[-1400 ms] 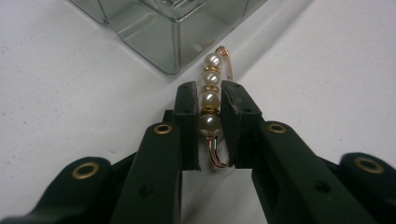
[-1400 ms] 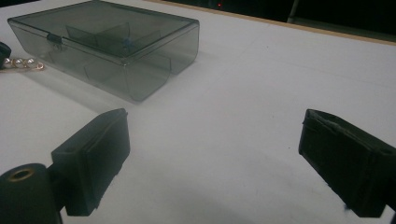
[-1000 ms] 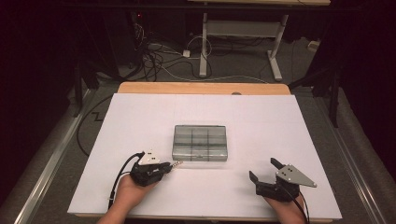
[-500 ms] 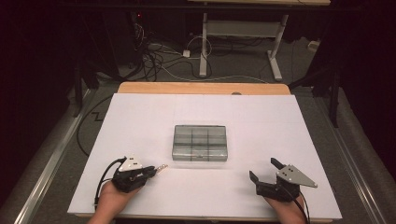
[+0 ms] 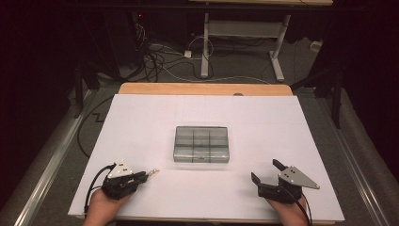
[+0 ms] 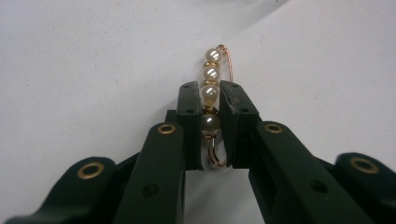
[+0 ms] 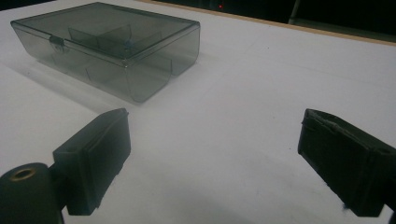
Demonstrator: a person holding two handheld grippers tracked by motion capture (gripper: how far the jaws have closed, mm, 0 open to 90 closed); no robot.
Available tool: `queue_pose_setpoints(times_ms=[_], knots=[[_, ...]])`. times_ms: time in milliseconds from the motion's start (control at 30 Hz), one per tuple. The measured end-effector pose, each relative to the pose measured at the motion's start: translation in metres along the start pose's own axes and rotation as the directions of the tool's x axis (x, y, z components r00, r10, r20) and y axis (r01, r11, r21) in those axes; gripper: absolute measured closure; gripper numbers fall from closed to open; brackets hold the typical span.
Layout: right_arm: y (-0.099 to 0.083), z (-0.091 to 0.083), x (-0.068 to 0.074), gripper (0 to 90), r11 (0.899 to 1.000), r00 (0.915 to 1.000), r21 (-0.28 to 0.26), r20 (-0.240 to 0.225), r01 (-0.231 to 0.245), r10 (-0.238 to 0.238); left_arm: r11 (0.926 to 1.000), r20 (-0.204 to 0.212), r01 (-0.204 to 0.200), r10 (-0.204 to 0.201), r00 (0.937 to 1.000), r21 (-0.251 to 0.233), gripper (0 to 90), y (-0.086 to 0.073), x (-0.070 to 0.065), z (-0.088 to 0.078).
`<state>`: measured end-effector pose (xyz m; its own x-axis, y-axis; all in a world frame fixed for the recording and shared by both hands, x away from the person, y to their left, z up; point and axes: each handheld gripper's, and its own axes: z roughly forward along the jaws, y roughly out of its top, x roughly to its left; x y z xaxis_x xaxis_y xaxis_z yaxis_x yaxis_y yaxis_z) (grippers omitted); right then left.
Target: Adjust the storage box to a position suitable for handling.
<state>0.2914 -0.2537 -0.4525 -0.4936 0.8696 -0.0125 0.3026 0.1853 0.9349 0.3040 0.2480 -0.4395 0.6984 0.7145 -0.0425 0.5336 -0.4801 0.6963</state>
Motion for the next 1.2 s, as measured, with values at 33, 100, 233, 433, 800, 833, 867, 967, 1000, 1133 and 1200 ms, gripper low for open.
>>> queue_pose_setpoints(times_ms=[33, 100, 233, 433, 800, 833, 867, 967, 1000, 1133, 1200], knots=[[0.000, 0.000, 0.000, 9.9, 1.000, 1.0000, 0.001, 0.001, -0.001, 0.001, 1.0000, 0.000, 0.000, 0.000, 1.0000, 0.000, 77.0, 0.000, 0.000, 0.000], [0.000, 0.000, 0.000, 10.0, 1.000, 1.0000, 0.001, 0.000, 0.000, 0.000, 1.0000, 0.001, 0.002, -0.002, 1.0000, 0.000, 76.9, 0.000, 0.000, 0.000], [0.000, 0.000, 0.000, 10.0, 1.000, 1.0000, 0.001, 0.001, 0.000, 0.000, 1.0000, 0.009, 0.001, -0.001, 1.0000, -0.003, 73.1, 0.000, 0.001, 0.000], [0.000, 0.000, 0.000, 11.0, 1.000, 1.0000, 0.002, 0.001, 0.000, 0.000, 0.9974, 0.009, 0.045, -0.045, 0.9990, -0.056, 67.2, -0.001, 0.005, -0.004], [0.000, 0.000, -0.002, 18.0, 1.000, 0.9998, 0.006, -0.012, -0.018, 0.018, 0.9880, -0.003, 0.098, -0.099, 0.9951, -0.119, 71.5, 0.003, 0.007, -0.004], [0.000, 0.000, -0.002, 18.9, 1.000, 0.9996, 0.007, -0.011, -0.024, 0.024, 0.9877, -0.004, 0.100, -0.101, 0.9949, -0.121, 72.3, 0.003, 0.007, -0.003], [0.000, 0.000, -0.002, 20.2, 1.000, 0.9996, 0.007, -0.012, -0.025, 0.025, 0.9877, -0.004, 0.100, -0.101, 0.9949, -0.121, 75.7, 0.003, 0.007, -0.003], [0.001, 0.000, -0.001, 30.7, 1.000, 0.9998, 0.002, -0.013, -0.014, 0.014, 0.9898, -0.018, 0.083, -0.086, 0.9962, -0.116, 81.3, 0.005, 0.004, 0.000], [0.001, 0.000, -0.001, 30.7, 1.000, 0.9998, 0.002, -0.013, -0.014, 0.014, 0.9900, -0.017, 0.082, -0.085, 0.9963, -0.115, 81.3, 0.006, 0.003, 0.001], [0.002, 0.002, 0.001, 48.7, 0.999, 0.9996, 0.029, -0.025, 0.016, -0.015, 0.9891, -0.008, 0.080, -0.081, 0.9967, -0.124, 87.6, 0.008, 0.001, 0.003], [0.002, 0.002, 0.001, 53.9, 0.999, 0.9994, 0.031, -0.030, 0.019, -0.018, 0.9890, -0.006, 0.075, -0.076, 0.9971, -0.127, 87.6, 0.009, 0.000, 0.004]])
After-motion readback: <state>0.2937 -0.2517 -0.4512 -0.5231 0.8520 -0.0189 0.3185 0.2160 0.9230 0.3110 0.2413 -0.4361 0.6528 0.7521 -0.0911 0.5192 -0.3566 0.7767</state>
